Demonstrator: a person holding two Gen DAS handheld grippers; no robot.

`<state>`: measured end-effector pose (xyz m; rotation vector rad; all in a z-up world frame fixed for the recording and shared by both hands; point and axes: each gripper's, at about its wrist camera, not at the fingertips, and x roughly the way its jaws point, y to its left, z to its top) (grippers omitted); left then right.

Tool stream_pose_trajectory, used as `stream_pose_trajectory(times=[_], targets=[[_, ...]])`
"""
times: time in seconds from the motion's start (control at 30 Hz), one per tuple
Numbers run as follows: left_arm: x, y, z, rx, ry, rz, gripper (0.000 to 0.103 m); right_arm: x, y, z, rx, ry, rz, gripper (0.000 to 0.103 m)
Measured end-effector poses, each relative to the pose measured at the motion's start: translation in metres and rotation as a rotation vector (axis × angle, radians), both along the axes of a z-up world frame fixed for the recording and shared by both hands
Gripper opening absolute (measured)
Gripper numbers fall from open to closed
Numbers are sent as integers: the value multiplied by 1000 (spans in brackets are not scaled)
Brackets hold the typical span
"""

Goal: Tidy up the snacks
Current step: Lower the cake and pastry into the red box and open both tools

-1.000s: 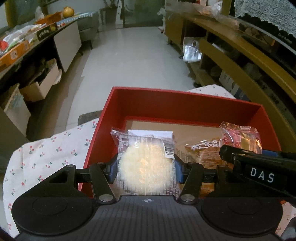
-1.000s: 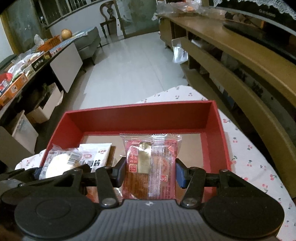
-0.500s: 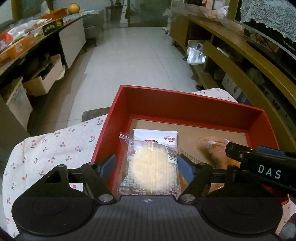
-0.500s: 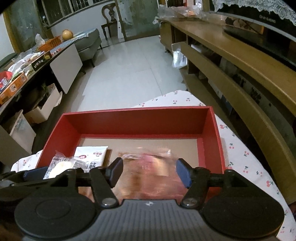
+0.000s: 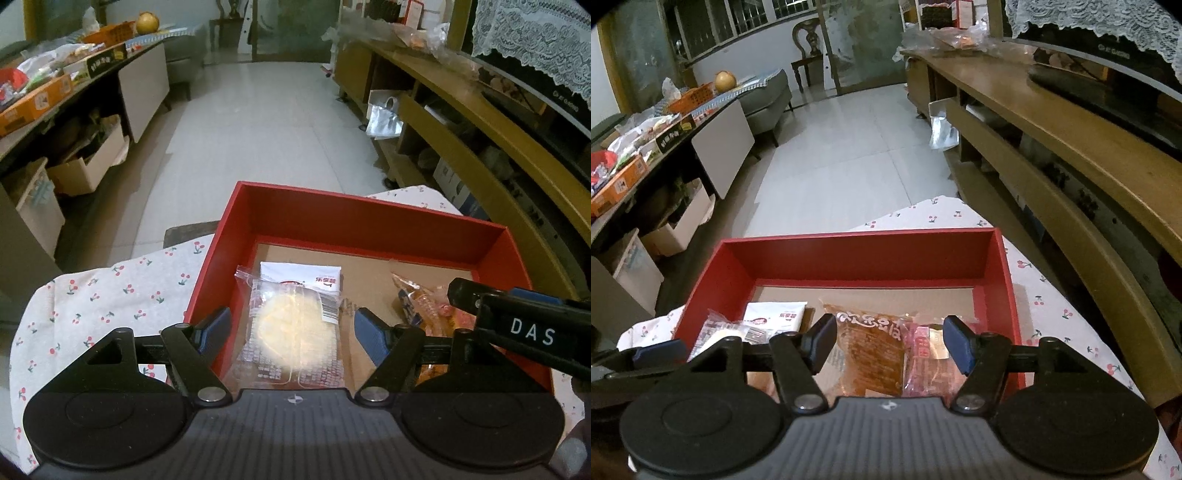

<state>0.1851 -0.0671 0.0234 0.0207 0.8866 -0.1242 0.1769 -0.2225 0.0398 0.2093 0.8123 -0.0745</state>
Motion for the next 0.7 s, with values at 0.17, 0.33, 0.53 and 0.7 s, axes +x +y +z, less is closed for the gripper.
stream_pose_trajectory(times=[0.17,0.33,0.53,0.7], targets=[[-6,1,6,-7,-15,-2,79,-7,0,6,9,-16,-3,70],[-11,2,9,-14,-21,-1,79,-12,0,10,16,-21,-8,70],[-16,3,13,-17,-31,-7,79,-18,-2,12,36,-24,-12,70],[-21,5,15,-24,-34,-9,79,-24,-2,15,41,-28,-16,70]])
